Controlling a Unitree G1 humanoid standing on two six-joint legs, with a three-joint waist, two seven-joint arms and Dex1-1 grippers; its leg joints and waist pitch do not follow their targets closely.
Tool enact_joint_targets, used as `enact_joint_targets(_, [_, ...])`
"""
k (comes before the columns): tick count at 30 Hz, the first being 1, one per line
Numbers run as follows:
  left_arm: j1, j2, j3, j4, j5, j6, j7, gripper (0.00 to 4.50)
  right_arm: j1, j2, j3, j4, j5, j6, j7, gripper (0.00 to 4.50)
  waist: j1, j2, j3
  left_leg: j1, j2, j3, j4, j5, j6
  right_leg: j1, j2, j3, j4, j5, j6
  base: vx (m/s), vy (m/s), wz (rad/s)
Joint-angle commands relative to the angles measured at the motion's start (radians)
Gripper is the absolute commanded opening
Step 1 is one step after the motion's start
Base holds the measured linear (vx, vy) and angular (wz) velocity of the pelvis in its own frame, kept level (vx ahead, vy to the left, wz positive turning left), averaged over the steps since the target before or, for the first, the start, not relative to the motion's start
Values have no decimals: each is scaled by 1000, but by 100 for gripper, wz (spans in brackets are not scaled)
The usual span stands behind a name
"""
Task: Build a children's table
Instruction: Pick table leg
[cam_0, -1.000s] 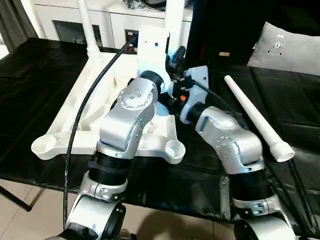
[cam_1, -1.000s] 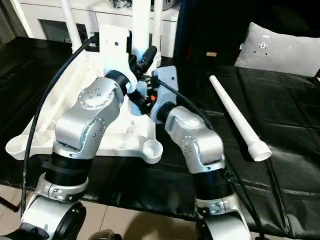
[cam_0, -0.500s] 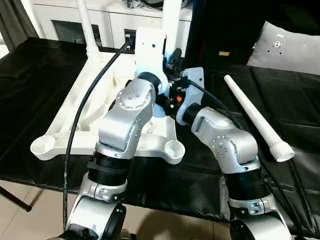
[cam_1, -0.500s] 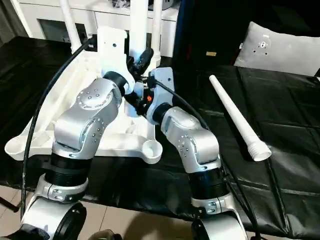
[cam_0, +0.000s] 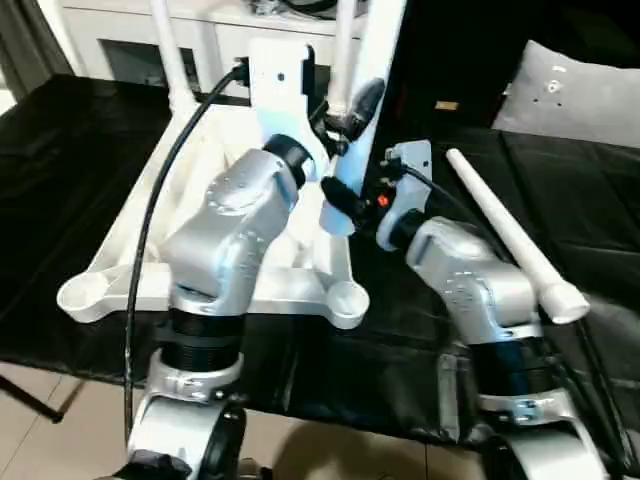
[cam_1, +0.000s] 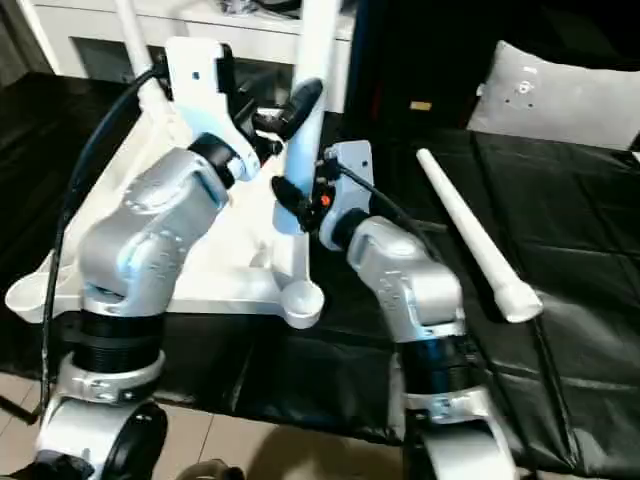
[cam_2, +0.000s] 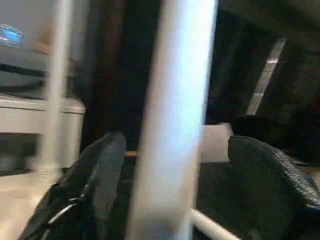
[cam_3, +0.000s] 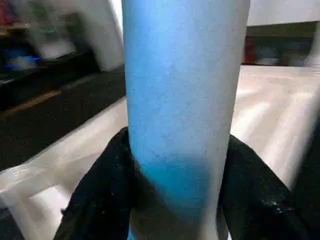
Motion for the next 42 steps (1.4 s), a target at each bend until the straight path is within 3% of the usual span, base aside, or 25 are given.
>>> enact_joint_targets(1, [13,12,6,-4,-25,18,-38,396,2,-17,-15,-42,38,5,55,193,-2,2,-66,21,73,-25,-74,-100,-8,47,-88,49,-63,16,-208,0,0,0])
enact_joint_targets(4, [21,26,11,-1,-50,33,-76,414,2,-39,-28,-49,62,10,101,193,-3,2,-65,23,74,-25,-74,-105,-2,46,-89,49,-64,0,-216,0,0,0])
enact_joint_targets(5, [28,41,26,0,-100,55,-135,421,4,-74,-36,-58,91,2,180,193,-2,-3,-65,24,71,-23,-74,-117,-1,48,-89,48,-67,-23,-218,0,0,0])
enact_joint_targets(8, [41,68,45,-4,-185,89,-240,450,17,-140,-44,-83,155,0,342,193,2,-3,-65,23,72,-22,-72,-108,8,49,-89,48,-63,-24,-225,0,0,0])
enact_joint_targets(11, [55,108,28,-16,-240,92,-347,450,42,-217,-22,-96,207,13,517,193,4,-10,-66,20,73,-21,-69,-91,43,52,-91,47,-63,-8,-234,0,0,0])
enact_joint_targets(12, [60,113,26,-22,-268,107,-380,450,47,-235,-10,-95,210,15,553,193,4,-8,-67,20,72,-21,-67,-78,51,50,-91,47,-61,-6,-242,0,0,0])
enact_joint_targets(18, [72,127,24,-36,-347,153,-470,450,54,-284,19,-82,227,17,668,193,2,-5,-62,23,74,-21,-69,-113,40,47,-92,47,-71,-93,-255,0,0,0])
enact_joint_targets(24, [81,143,15,-50,-406,150,-558,400,45,-312,48,-44,209,5,725,193,1,-4,-64,23,73,-20,-69,-119,31,46,-90,47,-70,-95,-258,0,0,0])
enact_joint_targets(25, [80,144,16,-49,-409,151,-563,374,43,-312,49,-39,205,4,732,193,1,-5,-64,23,74,-21,-69,-112,32,47,-90,47,-69,-89,-256,0,0,0])
enact_joint_targets(34, [92,150,18,-42,-424,151,-573,323,40,-319,60,-24,208,-1,756,193,1,-6,-65,24,75,-20,-67,-99,43,48,-89,46,-66,-64,-265,0,0,0])
enact_joint_targets(37, [93,149,22,-31,-424,147,-572,284,40,-317,62,-25,208,0,757,193,1,-6,-65,24,75,-20,-67,-98,41,48,-89,46,-66,-71,-262,0,0,0])
enact_joint_targets(42, [97,154,17,-24,-423,145,-573,266,39,-316,62,-24,205,-1,761,193,1,-4,-68,24,74,-20,-65,-87,43,49,-89,46,-64,-49,-266,0,0,0])
